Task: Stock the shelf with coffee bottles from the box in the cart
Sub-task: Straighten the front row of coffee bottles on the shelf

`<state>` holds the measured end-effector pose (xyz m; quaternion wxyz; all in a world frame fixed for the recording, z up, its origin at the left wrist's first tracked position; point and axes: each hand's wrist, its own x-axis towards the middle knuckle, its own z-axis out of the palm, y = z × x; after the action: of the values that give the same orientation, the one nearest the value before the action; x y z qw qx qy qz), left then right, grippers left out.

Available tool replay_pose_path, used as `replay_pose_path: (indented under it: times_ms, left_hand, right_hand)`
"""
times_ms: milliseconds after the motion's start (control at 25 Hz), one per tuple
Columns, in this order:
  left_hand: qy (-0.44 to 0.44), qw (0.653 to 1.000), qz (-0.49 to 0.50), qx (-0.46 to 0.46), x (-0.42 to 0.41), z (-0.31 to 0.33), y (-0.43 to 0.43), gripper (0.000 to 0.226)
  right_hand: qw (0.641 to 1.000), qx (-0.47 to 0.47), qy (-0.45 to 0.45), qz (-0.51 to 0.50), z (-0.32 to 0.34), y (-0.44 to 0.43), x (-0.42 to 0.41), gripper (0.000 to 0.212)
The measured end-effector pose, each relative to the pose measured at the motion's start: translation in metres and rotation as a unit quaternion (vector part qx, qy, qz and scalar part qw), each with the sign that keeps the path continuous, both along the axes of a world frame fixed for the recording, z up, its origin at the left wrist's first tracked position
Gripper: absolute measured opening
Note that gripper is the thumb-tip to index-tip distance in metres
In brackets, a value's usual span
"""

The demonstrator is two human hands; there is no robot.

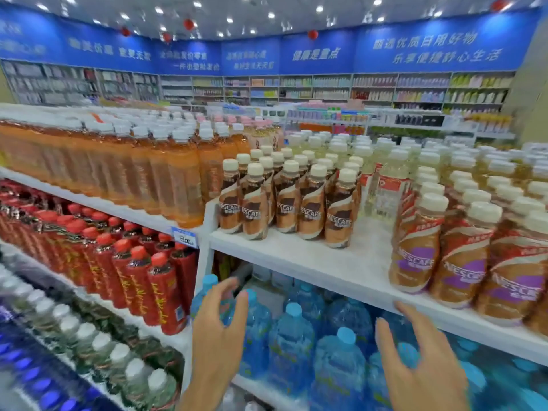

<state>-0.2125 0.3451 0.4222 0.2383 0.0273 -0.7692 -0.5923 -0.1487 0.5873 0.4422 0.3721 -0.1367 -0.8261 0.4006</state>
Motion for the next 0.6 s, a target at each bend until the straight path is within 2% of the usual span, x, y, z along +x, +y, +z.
replay_pose_path:
  times_ms: [200,360,480,600]
  left_hand:
    - [0.041,0.998,-0.036,-0.008,-0.084,0.042,-0.027,0.033]
    - [0.058,0.996,-0.042,-0.055,-0.131,0.061,-0.014,0.047]
    - [0.075,0.995,0.002,-0.063,-0.143,0.061,-0.001,0.057]
    - [0.077,0.994,0.023,-0.08,-0.148,0.057,0.006,0.061]
  right_hand:
    - [0.994,0.014,-0.102,0.025,0.032,-0.04,-0.064,0.05]
    - [0.992,0.043,-0.121,0.01,0.043,-0.037,-0.115,0.06]
    - [0.99,0.022,-0.135,0.021,0.05,-0.035,-0.142,0.068]
    - [0.994,-0.015,-0.102,0.046,0.055,-0.036,-0.159,0.065]
